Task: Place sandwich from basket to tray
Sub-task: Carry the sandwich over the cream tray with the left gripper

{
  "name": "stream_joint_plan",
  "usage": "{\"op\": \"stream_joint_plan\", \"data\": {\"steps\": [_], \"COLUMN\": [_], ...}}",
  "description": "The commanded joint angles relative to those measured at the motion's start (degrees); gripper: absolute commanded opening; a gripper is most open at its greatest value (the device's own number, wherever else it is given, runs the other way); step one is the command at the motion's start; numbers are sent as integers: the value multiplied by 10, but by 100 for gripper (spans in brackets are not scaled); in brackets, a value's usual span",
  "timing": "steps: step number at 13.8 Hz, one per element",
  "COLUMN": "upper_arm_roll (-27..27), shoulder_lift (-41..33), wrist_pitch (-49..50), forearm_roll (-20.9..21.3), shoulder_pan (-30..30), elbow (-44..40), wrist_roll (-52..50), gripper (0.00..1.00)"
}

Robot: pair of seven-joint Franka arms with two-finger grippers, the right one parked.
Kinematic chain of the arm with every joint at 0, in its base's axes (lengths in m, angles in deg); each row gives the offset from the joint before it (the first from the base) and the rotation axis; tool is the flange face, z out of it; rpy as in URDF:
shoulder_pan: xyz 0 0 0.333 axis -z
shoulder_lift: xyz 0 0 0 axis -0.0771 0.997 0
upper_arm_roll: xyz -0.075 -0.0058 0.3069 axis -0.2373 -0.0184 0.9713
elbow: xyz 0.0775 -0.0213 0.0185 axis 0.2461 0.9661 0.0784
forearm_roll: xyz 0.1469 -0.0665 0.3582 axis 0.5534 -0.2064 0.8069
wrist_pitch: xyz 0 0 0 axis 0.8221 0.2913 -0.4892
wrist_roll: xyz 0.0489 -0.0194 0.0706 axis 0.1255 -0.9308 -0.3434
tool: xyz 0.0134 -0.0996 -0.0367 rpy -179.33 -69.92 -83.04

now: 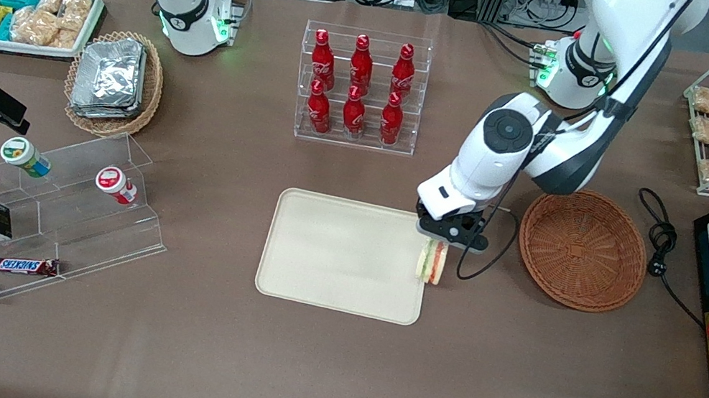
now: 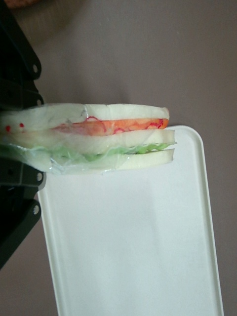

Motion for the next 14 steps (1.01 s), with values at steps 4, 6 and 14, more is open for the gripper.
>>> {"op": "stream_joint_plan", "data": {"steps": [4,6,14], "upper_arm_roll": [7,7,7], "shoulder_lift": [90,125,184], "wrist_pitch": [16,17,17], "forearm_roll": [8,8,8], "shoulder_pan": [33,34,43], "elbow": [-85,-117,-157], "wrist_roll": [-31,-30,-40], "gripper": [28,31,30]}}
